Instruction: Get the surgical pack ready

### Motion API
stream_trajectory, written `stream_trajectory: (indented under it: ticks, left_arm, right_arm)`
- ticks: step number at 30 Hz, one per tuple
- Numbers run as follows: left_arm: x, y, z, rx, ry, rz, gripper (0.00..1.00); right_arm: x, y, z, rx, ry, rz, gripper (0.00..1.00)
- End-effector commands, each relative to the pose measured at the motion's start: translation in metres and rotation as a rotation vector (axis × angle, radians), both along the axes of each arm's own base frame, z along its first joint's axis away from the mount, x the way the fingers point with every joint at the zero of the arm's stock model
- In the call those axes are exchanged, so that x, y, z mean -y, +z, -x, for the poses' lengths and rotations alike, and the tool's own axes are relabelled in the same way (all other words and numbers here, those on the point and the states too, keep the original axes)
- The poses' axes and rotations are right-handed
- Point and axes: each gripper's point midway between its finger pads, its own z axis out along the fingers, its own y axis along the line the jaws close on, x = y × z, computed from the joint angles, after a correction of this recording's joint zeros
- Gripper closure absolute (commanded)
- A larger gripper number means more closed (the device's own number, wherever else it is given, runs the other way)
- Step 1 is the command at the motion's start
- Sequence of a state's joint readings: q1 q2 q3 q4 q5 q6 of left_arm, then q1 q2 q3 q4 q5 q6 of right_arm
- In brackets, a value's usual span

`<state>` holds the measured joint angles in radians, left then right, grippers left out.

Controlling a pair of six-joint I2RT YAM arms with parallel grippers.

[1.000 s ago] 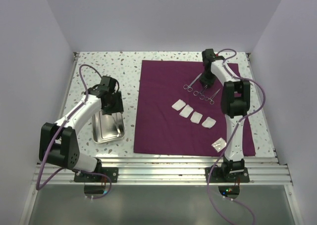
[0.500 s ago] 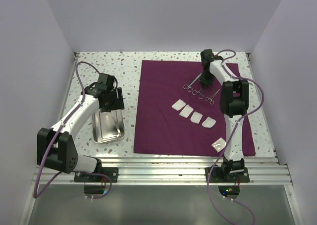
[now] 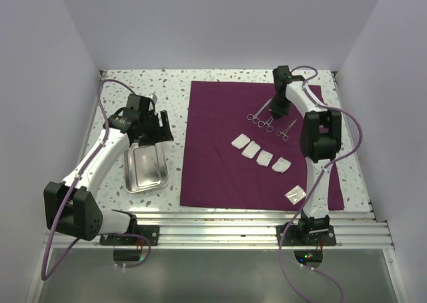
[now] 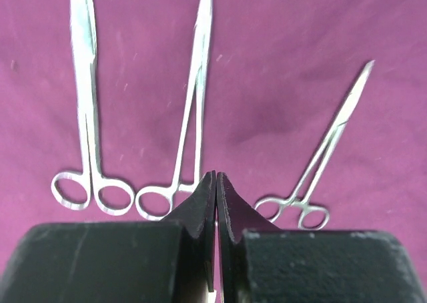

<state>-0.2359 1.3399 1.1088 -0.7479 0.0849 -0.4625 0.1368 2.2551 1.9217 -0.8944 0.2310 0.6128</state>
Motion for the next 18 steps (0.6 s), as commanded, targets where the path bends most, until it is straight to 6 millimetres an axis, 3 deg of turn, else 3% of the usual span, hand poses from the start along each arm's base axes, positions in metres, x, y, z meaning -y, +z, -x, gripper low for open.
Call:
stream_trajectory:
  ticks: [1,4,7,15,17,18]
  left_arm:
    - [0.014,0.031,-0.010,0.080,-0.019,0.084,0.24]
    - [0.017,0.031,-0.008,0.080,-0.023,0.094,0.24]
    - [0.020,0.027,-0.006,0.069,-0.033,0.097,0.24]
    - [0.024,0.024,-0.005,0.062,-0.045,0.103,0.25]
    - [0.023,0.023,-0.006,0.060,-0.048,0.098,0.25]
    - [0.023,0.023,-0.006,0.059,-0.051,0.096,0.25]
  right_arm:
    - [-0.019,0.029,-0.015,0.105,0.078,-0.089,0.98]
    - [-0.037,0.026,-0.023,0.104,0.105,-0.151,0.83]
    - [-0.044,0.023,-0.018,0.074,0.087,-0.120,0.68]
    - [-0.023,0.012,0.020,-0.032,0.036,-0.025,0.67]
    - [-0.012,0.018,0.025,-0.025,0.028,-0.001,0.68]
    - [-0.005,0.009,0.037,-0.055,0.024,0.006,0.69]
